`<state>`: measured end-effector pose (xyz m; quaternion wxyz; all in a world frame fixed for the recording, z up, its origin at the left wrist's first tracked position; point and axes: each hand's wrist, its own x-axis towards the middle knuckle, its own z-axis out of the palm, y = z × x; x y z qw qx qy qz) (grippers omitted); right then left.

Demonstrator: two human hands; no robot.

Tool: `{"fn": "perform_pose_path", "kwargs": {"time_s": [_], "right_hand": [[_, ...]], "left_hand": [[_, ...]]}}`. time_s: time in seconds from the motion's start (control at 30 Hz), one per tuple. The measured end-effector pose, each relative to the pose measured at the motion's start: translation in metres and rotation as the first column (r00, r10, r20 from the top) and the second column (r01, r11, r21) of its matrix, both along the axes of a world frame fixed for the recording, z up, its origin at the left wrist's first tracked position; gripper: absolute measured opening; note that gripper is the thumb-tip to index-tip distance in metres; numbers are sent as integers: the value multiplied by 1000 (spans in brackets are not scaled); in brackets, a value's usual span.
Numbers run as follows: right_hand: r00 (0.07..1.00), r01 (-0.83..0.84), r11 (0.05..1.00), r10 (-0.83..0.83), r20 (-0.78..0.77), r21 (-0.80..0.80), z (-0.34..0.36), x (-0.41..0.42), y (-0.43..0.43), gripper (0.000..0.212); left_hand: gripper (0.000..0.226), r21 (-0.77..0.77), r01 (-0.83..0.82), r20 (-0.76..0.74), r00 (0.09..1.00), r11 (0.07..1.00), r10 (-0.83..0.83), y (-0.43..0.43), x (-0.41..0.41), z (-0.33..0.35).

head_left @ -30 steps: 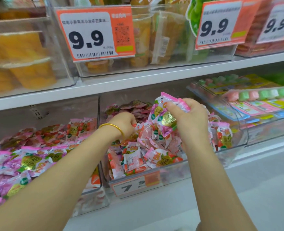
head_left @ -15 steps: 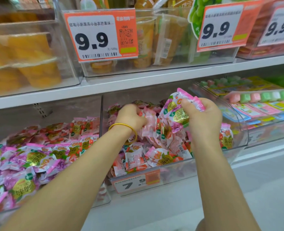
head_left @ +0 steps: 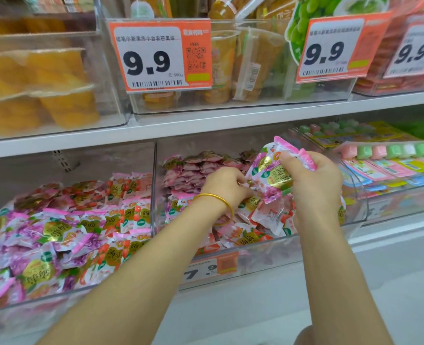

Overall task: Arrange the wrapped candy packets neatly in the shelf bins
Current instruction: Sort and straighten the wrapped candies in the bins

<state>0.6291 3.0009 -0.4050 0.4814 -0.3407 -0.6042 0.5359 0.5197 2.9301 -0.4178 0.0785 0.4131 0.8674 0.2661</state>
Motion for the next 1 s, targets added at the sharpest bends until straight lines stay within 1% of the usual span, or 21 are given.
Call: {"fn": "perform_pose_path", "kwargs": {"time_s": [0.07,0.13,0.2,0.23,0.33,0.37,0.43,0.5,0.53,0.6,0.63,0.67,0.7,0.73,0.77,0.8,0.87,0.9,0.93,0.97,1.0], "right_hand": [[999,-32,999,32,1,-9,0,0,-2,21],[998,-61,998,61,0,-14,1,-3,-5,21],[995,-97,995,97,22,-7,0,-7,-9,16],[992,-115,993,115,49,1,0,-10,-11,12],[975,-177,983,170,144,41,2,-21,-21,13],[965,-204,977,191,178,57,3,-26,-25,12],[935,-270,959,241,259,82,5,-35,-33,12],[897,-326,939,272,347,108,7,-47,-38,35],[879,-347,930,275,389,125,10,-53,-39,42],[847,-381,914,284,450,138,15,-67,-40,49],[818,-405,906,301,491,120,15,-75,-40,52],[762,-443,893,330,557,77,16,-84,-40,54],[684,-482,876,361,634,21,15,-92,-43,54],[594,-513,857,399,699,-54,13,-100,-44,49],[518,-536,835,440,733,-123,10,-107,-45,38],[478,-537,820,490,729,-199,6,-114,-45,38],[444,-509,791,578,684,-338,1,-124,-47,32],[436,-506,784,591,678,-359,-1,-127,-48,30],[432,-512,787,581,689,-344,-2,-130,-48,27],[421,-522,798,549,722,-303,-2,-132,-49,23],[398,-528,812,495,772,-248,0,-134,-50,23]], "left_hand": [[9,14,-37,-67,997,999,38,-17,-13,14],[22,57,-102,-177,978,993,111,-41,-29,27],[25,74,-144,-239,958,987,157,-64,-43,33],[25,57,-147,-254,955,988,156,-75,-47,33],[29,-16,-88,-265,961,996,80,-97,-51,20],[33,-9,-66,-259,964,998,61,-102,-51,13],[41,114,-54,-180,981,992,74,-111,-47,2],[46,253,-66,-73,994,965,87,-119,-44,-6],[47,291,-55,-35,997,955,68,-123,-43,-9],[52,318,-4,-5,1000,948,6,-130,-42,-18],[58,319,16,-1,1000,948,-17,-134,-42,-22],[63,316,31,-3,999,948,-32,-137,-44,-26],[66,311,38,-1,999,950,-40,-139,-47,-30],[67,302,44,1,999,952,-47,-140,-49,-32],[68,294,50,-3,999,955,-51,-140,-51,-34],[68,285,57,-12,998,957,-56,-139,-53,-35],[68,277,57,-26,998,959,-51,-138,-54,-35],[68,279,54,-29,998,959,-48,-138,-54,-35],[68,284,57,-28,998,957,-51,-138,-54,-34],[68,288,60,-26,998,956,-55,-139,-54,-34],[68,292,62,-23,998,954,-58,-140,-53,-33]]}}
